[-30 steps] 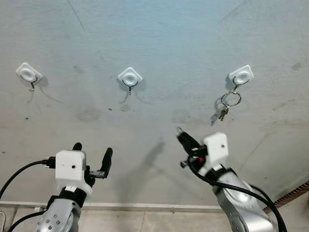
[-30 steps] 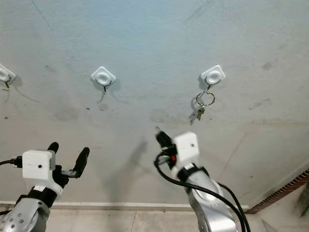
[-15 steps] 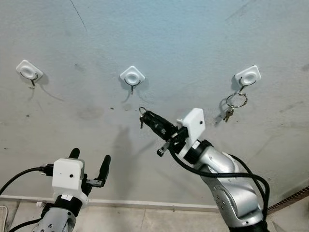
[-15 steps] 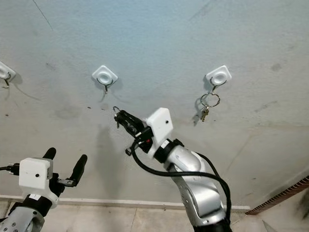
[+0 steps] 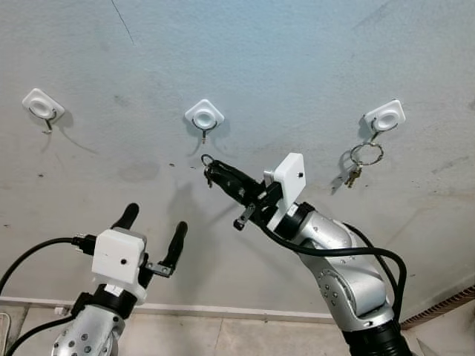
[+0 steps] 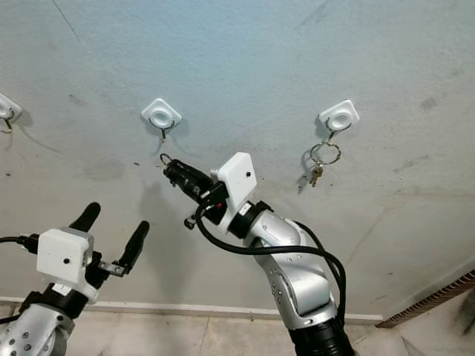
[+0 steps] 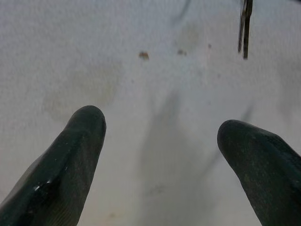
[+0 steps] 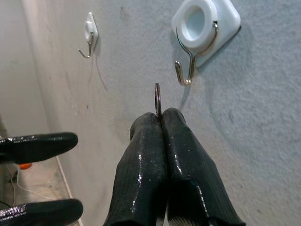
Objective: Hang keys on a hook
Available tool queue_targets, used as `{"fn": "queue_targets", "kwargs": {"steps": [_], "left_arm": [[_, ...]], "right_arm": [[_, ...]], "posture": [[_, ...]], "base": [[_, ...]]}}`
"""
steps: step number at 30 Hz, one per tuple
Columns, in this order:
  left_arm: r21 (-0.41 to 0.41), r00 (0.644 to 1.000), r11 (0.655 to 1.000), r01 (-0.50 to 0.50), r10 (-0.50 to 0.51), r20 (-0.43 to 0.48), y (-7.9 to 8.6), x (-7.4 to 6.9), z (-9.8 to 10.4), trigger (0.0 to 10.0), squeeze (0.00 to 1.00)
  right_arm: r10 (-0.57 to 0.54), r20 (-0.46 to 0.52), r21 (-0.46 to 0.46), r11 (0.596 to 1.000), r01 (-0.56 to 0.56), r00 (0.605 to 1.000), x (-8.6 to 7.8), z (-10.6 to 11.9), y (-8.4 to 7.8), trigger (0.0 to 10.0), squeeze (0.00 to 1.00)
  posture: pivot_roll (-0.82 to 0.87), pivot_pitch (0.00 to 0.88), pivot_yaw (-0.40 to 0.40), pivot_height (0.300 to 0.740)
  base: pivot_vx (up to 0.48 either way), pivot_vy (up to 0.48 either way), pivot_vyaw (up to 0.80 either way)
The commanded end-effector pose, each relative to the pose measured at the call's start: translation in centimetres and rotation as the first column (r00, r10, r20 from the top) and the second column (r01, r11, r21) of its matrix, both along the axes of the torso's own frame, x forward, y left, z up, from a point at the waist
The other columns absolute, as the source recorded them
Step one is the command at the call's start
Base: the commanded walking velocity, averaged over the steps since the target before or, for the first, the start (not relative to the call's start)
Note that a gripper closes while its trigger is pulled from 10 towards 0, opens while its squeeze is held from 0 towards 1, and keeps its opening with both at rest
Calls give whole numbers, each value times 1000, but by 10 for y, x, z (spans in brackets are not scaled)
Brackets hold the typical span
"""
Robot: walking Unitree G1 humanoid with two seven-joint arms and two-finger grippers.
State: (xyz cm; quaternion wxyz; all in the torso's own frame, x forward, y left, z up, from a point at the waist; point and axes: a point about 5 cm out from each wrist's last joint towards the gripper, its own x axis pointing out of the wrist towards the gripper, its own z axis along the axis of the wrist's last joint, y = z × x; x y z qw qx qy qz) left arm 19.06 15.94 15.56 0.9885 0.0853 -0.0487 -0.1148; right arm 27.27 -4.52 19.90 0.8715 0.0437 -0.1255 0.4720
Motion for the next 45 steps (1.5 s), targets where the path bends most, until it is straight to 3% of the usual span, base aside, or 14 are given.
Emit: {"fn": "queue_targets", "kwargs": {"steps": [1, 13, 23, 45], "left_arm": [[0, 1000, 1000, 0, 0, 26, -1, 1, 5, 10000, 0], [-7, 1000, 1000, 9, -8, 22, -4, 0, 4, 10000, 0], [-4, 1000, 1000, 5, -5, 18, -5, 0, 3, 10000, 0], [-9, 1000, 1000, 8, -8, -5, -6, -4, 0, 10000, 0]], "right_arm": [[31, 2, 5, 1000, -31, 1000, 1, 1, 2, 10000, 0], [110, 8, 43, 993, -111, 994, -1, 8, 8, 10000, 0], [156, -44, 138, 979, -149, 987, 4, 16, 15, 10000, 0], [145, -129, 260, 960, -107, 981, 11, 20, 21, 10000, 0]], "posture": [[182, 96, 5, 740], [183, 98, 6, 740], [189, 102, 6, 740], [191, 112, 7, 740]], "base": [[0, 0, 0], [0, 0, 0], [0, 0, 0], [0, 0, 0]]}}
